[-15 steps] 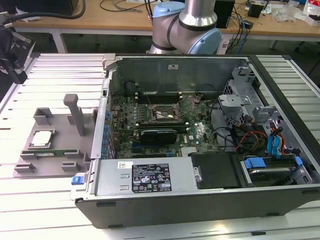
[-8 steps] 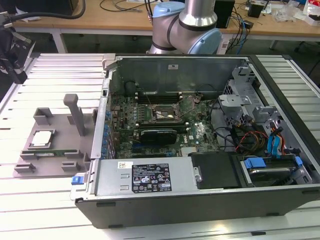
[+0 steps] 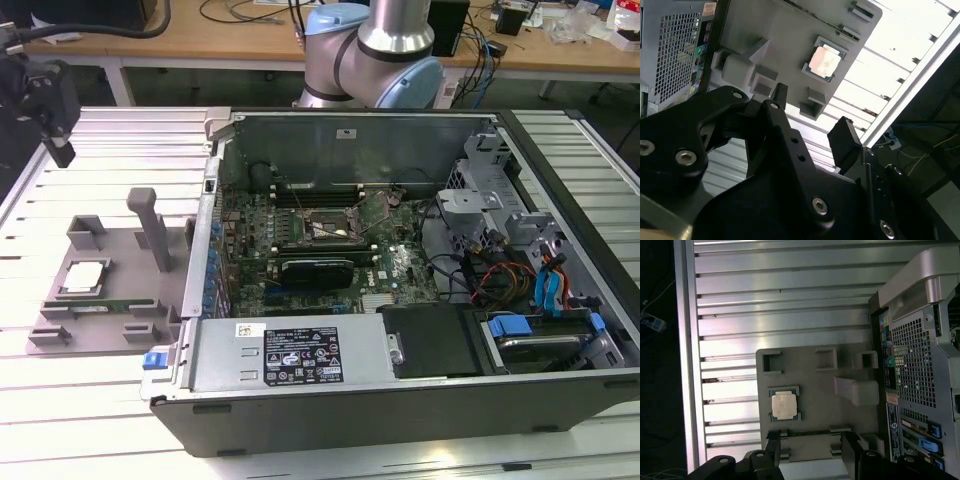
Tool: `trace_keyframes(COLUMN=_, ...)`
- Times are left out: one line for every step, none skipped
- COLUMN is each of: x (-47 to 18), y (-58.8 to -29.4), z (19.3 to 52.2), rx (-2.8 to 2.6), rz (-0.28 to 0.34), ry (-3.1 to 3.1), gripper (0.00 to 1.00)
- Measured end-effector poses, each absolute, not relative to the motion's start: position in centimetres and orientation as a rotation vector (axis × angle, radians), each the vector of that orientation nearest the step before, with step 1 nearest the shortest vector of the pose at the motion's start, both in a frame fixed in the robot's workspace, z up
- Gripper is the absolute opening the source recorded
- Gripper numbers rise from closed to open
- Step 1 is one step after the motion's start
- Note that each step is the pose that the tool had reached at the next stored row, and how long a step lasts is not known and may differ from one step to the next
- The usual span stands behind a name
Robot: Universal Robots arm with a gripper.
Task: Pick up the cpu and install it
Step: 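Pick up the cpu and move it towards the insertion slot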
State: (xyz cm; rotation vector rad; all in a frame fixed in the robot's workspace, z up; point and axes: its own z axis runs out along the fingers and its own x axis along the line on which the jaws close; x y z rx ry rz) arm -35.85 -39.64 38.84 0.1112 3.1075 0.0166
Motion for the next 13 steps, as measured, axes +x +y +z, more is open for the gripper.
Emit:
trace_keyframes(x=-35.85, y=-39.64, z=38.83, rx=0.099, rz=0.012, ry=3.108, gripper=0.60)
trace_keyframes(x=-35.85, y=-39.64, z=38.83, rx=0.062, rz=0.012, ry=3.109, gripper=0.60)
trace_keyframes(x=-35.85, y=-39.63, z=38.83, rx=0.038, rz=0.012, ry=3.109, gripper=0.60)
trace_keyframes(x=-35.85, y=-39.63, z=38.83, rx=0.037, rz=0.012, ry=3.109, gripper=0.60)
trace_keyframes(x=-35.85, y=-39.62, z=38.83, rx=0.037, rz=0.012, ry=3.109, gripper=0.60)
trace_keyframes(x=-35.86, y=-39.63, z=38.82, rx=0.037, rz=0.013, ry=3.109, gripper=0.60)
trace_keyframes(x=-35.87, y=-39.63, z=38.79, rx=0.037, rz=0.012, ry=3.109, gripper=0.60)
trace_keyframes(x=-35.86, y=-39.63, z=38.72, rx=0.037, rz=0.013, ry=3.109, gripper=0.60)
trace_keyframes(x=-35.87, y=-39.62, z=38.67, rx=0.037, rz=0.012, ry=3.109, gripper=0.60)
trace_keyframes(x=-35.87, y=-39.63, z=38.50, rx=0.037, rz=0.012, ry=3.109, gripper=0.60)
trace_keyframes(x=-35.87, y=-39.63, z=38.44, rx=0.037, rz=0.012, ry=3.109, gripper=0.60)
trace_keyframes(x=-35.87, y=-39.63, z=38.37, rx=0.037, rz=0.012, ry=3.109, gripper=0.60)
trace_keyframes(x=-35.87, y=-39.63, z=38.28, rx=0.037, rz=0.012, ry=3.109, gripper=0.60)
